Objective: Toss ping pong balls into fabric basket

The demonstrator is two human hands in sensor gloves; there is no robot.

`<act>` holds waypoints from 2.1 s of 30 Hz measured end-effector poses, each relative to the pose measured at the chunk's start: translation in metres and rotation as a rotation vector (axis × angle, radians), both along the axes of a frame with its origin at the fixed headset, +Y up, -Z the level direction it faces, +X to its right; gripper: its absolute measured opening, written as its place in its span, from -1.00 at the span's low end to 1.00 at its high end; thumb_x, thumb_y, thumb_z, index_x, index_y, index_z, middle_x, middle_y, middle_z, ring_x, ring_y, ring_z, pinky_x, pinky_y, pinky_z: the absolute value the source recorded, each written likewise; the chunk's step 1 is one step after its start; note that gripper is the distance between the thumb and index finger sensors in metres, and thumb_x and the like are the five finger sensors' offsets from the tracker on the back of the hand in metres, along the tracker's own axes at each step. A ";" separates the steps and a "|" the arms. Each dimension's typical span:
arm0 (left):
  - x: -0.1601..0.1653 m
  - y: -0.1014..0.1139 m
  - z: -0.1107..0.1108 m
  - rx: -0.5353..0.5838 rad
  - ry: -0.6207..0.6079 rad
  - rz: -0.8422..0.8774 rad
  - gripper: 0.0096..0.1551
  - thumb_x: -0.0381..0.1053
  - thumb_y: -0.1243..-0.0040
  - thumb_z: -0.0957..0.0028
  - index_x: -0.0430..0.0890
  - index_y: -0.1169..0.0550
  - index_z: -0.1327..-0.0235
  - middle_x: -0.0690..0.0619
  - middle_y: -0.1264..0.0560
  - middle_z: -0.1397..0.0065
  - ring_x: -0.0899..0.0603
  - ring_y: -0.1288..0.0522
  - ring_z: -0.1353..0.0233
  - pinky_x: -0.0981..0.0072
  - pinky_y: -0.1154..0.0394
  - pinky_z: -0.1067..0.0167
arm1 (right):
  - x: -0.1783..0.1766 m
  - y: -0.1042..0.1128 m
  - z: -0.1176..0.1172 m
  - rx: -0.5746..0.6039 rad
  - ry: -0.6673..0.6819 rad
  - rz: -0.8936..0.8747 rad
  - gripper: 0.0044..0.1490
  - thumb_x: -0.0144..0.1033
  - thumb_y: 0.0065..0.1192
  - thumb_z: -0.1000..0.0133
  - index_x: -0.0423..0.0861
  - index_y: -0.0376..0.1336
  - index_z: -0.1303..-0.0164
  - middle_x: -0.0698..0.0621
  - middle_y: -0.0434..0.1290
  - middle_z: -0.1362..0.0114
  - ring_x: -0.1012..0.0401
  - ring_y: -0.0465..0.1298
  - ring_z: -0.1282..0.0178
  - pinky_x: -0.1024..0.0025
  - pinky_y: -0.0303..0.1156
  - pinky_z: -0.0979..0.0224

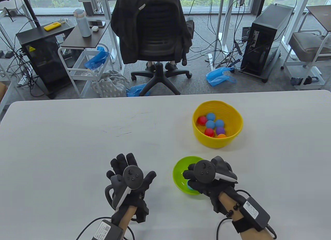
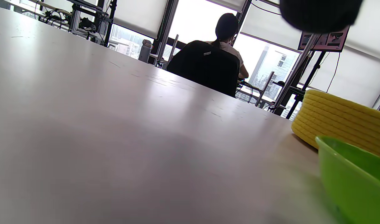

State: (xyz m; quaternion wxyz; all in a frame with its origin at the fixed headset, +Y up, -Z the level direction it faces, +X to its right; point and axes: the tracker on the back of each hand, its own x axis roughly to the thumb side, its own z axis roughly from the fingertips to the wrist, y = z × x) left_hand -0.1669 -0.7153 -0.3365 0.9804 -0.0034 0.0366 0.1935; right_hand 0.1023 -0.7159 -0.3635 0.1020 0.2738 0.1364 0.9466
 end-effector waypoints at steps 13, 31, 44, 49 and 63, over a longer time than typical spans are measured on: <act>-0.001 0.001 0.000 0.010 -0.002 0.009 0.29 0.40 -0.16 0.02 -0.24 0.13 -0.67 -0.35 0.33 -0.70 -0.55 0.34 -0.63 -0.63 0.32 -0.40 | -0.011 -0.016 -0.002 -0.019 -0.010 0.125 -0.43 -0.39 0.37 -0.18 -0.01 0.33 -0.44 -0.28 0.25 -0.65 -0.25 0.45 -0.44 -0.20 0.41 -0.44; -0.002 0.001 0.001 0.005 0.005 0.005 0.29 0.40 -0.16 0.02 -0.24 0.13 -0.67 -0.35 0.32 -0.70 -0.56 0.34 -0.63 -0.63 0.31 -0.40 | 0.042 0.011 -0.005 -0.013 -0.057 -0.458 -0.42 -0.27 0.36 -0.16 -0.07 0.34 -0.42 -0.28 0.37 -0.54 -0.21 0.56 -0.29 -0.13 0.51 -0.30; -0.003 0.002 0.001 0.006 0.005 0.009 0.29 0.40 -0.16 0.02 -0.24 0.13 -0.67 -0.35 0.32 -0.70 -0.56 0.34 -0.63 -0.63 0.31 -0.40 | 0.099 0.025 -0.017 -0.110 -0.127 -0.956 -0.38 -0.18 0.36 -0.17 -0.12 0.34 -0.43 -0.28 0.44 -0.47 -0.15 0.63 -0.17 -0.05 0.58 -0.20; -0.004 0.002 0.001 0.003 0.007 0.009 0.29 0.40 -0.16 0.02 -0.24 0.13 -0.67 -0.35 0.32 -0.70 -0.56 0.34 -0.63 -0.63 0.31 -0.40 | 0.124 0.019 -0.025 -0.165 -0.216 -1.158 -0.36 -0.13 0.35 -0.19 -0.13 0.33 -0.44 -0.27 0.45 -0.46 -0.11 0.65 -0.14 0.00 0.61 -0.17; -0.008 0.002 -0.001 -0.011 0.031 0.011 0.29 0.41 -0.15 0.01 -0.24 0.14 -0.67 -0.35 0.33 -0.70 -0.56 0.34 -0.63 -0.63 0.31 -0.40 | 0.174 -0.013 -0.058 -0.380 -0.477 -1.540 -0.14 0.02 0.07 -0.37 -0.17 -0.09 -0.72 -0.33 0.07 -0.68 -0.13 0.43 -0.50 0.01 0.45 -0.53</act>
